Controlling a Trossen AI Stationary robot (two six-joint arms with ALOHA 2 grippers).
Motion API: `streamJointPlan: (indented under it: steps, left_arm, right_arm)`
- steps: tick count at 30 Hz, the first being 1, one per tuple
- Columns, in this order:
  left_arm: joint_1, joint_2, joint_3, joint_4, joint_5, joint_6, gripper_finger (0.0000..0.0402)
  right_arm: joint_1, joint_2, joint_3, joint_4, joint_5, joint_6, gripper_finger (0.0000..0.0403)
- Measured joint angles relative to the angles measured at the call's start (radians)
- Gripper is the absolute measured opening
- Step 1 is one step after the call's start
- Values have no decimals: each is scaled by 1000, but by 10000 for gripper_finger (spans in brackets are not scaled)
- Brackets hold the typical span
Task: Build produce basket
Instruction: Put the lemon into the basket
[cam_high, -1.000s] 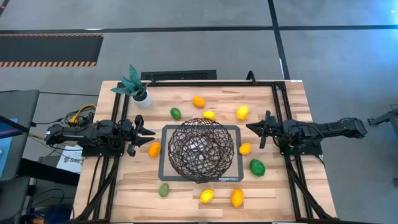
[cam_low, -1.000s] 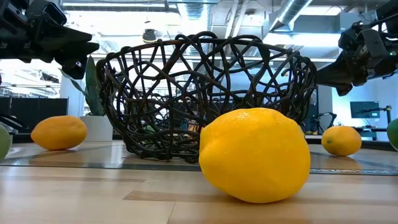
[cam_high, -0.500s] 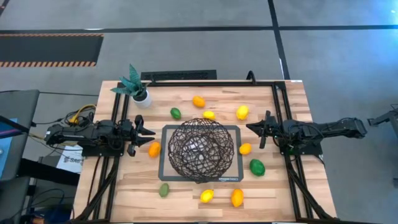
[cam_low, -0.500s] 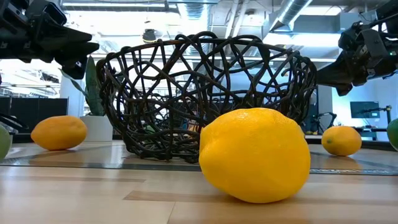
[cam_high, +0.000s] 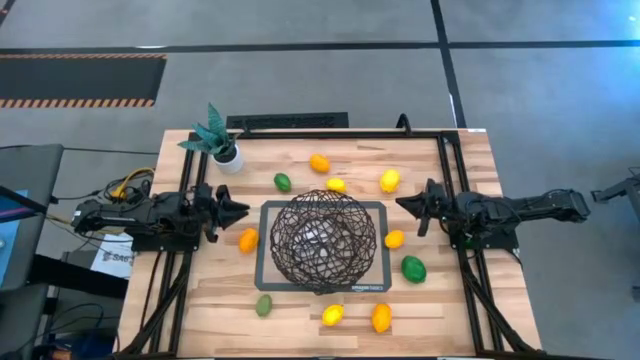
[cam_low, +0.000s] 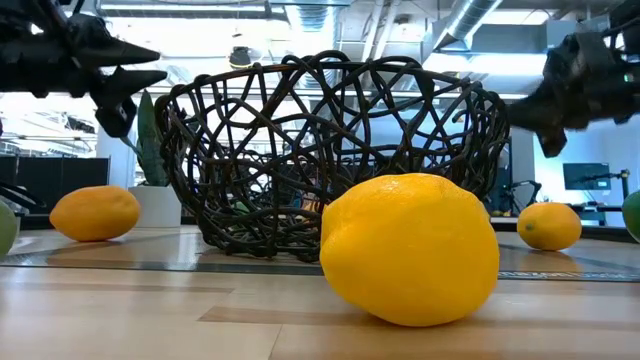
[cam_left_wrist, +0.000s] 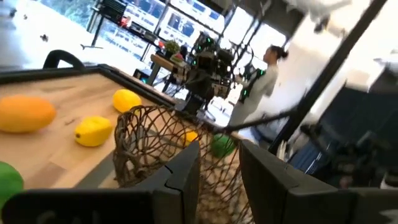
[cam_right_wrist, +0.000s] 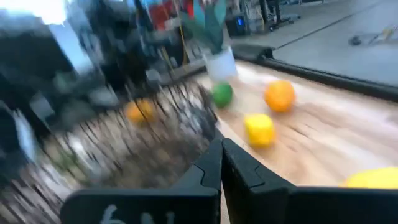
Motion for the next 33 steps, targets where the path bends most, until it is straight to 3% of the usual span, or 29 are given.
streamJointPlan:
  steps: [6,10,16,19,23,27,33]
  left_arm:
    - [0,0,0,47,-73,-101,99]
    - [0,0,0,47,-104,-117,99]
    - [0,0,0,46,-104,-118,99]
    - [0,0,0,46,-101,-118,99]
    - [0,0,0,45,-101,-143,99]
    - [0,0,0,37,-99,-243,99]
    - [0,0,0,-29,-67,-393,99]
  right_arm:
    - [4,0,2,230,-2,152,26]
    - [21,0,4,406,-12,119,26]
    - [24,0,46,453,-23,114,39]
    - [19,14,150,278,-8,131,58]
    - [18,73,371,-123,-2,187,97]
    - [18,189,619,-539,-3,261,143]
    - [27,416,916,-908,-58,342,186]
